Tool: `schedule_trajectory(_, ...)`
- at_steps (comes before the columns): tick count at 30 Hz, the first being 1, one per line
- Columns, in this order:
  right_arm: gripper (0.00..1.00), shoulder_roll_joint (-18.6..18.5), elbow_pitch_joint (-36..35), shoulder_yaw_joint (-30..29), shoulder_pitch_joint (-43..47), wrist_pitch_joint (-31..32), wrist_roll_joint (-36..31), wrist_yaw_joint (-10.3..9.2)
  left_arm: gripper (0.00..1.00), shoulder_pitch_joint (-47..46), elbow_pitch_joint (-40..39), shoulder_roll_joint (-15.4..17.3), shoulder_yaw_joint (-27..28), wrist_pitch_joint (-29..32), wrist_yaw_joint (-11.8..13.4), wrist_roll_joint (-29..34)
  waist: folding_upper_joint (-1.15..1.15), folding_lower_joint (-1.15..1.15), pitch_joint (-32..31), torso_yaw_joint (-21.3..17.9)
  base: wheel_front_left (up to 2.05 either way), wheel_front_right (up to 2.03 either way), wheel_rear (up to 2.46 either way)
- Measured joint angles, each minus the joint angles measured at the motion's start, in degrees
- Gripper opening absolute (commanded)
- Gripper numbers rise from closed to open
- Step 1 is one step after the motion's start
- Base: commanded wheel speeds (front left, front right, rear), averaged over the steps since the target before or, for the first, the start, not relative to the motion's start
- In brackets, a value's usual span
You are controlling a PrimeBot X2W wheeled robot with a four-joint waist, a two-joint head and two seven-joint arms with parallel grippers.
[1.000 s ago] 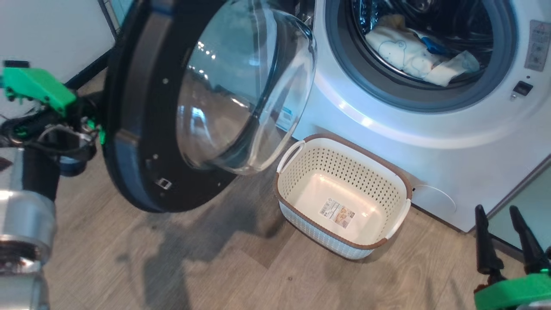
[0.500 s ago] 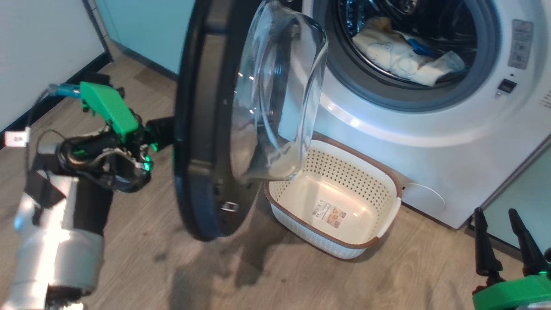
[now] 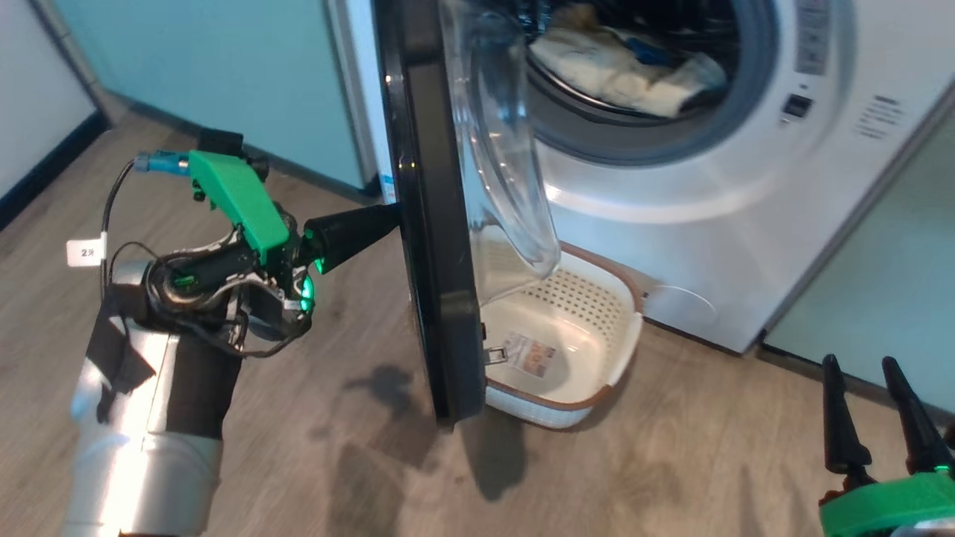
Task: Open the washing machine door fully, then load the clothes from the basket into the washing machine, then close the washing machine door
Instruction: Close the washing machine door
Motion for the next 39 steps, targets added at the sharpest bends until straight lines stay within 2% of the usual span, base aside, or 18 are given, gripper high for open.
schedule_trajectory(3,1.0,0.0,0.0,0.0,-0.3,0.0,0.0,0.0,0.0,0.0,0.0,0.0,0.1,-0.8,-0.1,0.4,0.0,0.0,0.3,-1.6,0.0,0.0,0.0)
schedule_trajectory(19,1.0,0.7,0.1,0.2,-2.1,0.0,0.0,0.0,0.0,-0.1,4.9,0.1,3.1,-8.1,-4.7,2.4,0.0,0.0,2.2,-17.5,0.0,0.0,0.0)
schedule_trajectory(25,1.0,1.3,0.1,0.1,-2.1,0.0,0.0,0.0,0.0,-0.5,7.2,-0.2,4.0,-10.2,-5.6,2.4,0.0,0.0,2.8,-22.3,0.0,0.0,0.0)
schedule_trajectory(31,1.0,1.4,0.1,0.1,-2.1,0.0,0.0,0.0,0.0,-2.0,9.0,-1.5,4.4,-11.8,-7.3,2.4,0.0,0.0,2.8,-24.6,0.0,0.0,0.0)
schedule_trajectory(39,1.0,1.4,0.0,-0.1,-2.1,0.0,0.0,0.0,0.0,-2.9,10.8,-2.2,4.5,-12.6,-8.2,2.4,0.0,0.0,2.7,-24.1,0.0,0.0,0.0)
